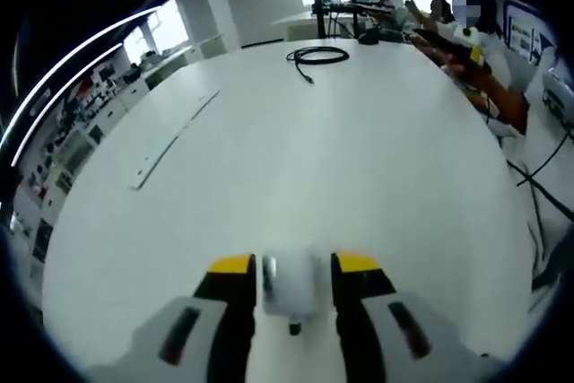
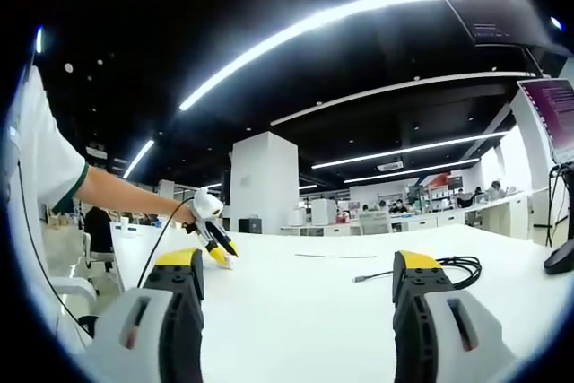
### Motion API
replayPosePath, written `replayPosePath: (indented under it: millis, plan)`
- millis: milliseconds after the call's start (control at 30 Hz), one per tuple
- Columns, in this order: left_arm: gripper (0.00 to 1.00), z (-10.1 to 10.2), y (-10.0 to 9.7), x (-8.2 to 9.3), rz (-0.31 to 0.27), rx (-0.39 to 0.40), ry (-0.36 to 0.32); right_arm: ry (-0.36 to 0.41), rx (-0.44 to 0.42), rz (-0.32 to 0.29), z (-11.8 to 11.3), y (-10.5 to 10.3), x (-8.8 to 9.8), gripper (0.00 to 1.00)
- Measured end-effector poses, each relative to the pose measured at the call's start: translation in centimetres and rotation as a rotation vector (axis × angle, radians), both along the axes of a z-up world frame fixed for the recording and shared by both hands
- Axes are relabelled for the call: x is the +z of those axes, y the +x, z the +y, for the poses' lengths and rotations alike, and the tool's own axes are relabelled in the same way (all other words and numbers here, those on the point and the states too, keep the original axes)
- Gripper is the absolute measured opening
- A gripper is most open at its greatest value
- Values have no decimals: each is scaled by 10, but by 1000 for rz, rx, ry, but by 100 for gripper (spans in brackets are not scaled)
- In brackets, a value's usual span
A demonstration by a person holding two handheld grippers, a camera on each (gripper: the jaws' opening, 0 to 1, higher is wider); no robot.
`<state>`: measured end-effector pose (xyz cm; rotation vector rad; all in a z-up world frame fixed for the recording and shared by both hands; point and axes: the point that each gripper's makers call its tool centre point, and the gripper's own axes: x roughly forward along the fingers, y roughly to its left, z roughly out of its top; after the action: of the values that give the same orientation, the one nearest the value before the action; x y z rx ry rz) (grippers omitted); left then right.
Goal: Plug the desk Type‑C cable into the charger adapter.
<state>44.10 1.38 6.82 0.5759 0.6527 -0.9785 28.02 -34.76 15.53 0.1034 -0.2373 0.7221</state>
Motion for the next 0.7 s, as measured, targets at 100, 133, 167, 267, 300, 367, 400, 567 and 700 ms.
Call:
replayPosePath:
  millis: [100, 133, 167, 267, 300, 367, 400, 567, 700]
  plan:
    - [38, -6, -1, 9, -19, 16, -73, -2, 1, 2, 1, 0, -1, 88]
    - [40, -7, 0, 12, -31, 31, -100, -2, 1, 3, 1, 0, -1, 88]
    - [43, -8, -1, 15, -38, 44, -118, -2, 1, 4, 1, 0, -2, 88]
    - [44, -11, -5, 22, -72, 55, -195, 3, 3, 7, 1, 0, -3, 88]
    - [46, -11, -6, 25, -84, 70, -224, 4, 3, 9, 1, 0, -4, 88]
    - [53, -9, -10, 23, -87, 101, -247, 0, 7, 16, 2, 0, -6, 88]
    - [56, -9, -11, 23, -91, 114, -261, -4, 9, 17, 3, 0, -7, 88]
    - [63, -5, -17, 20, -129, 162, -341, -3, 8, 15, 4, 0, -6, 88]
    - [66, 1, -21, 10, -112, 183, -344, -10, 8, 20, 5, 0, -8, 88]
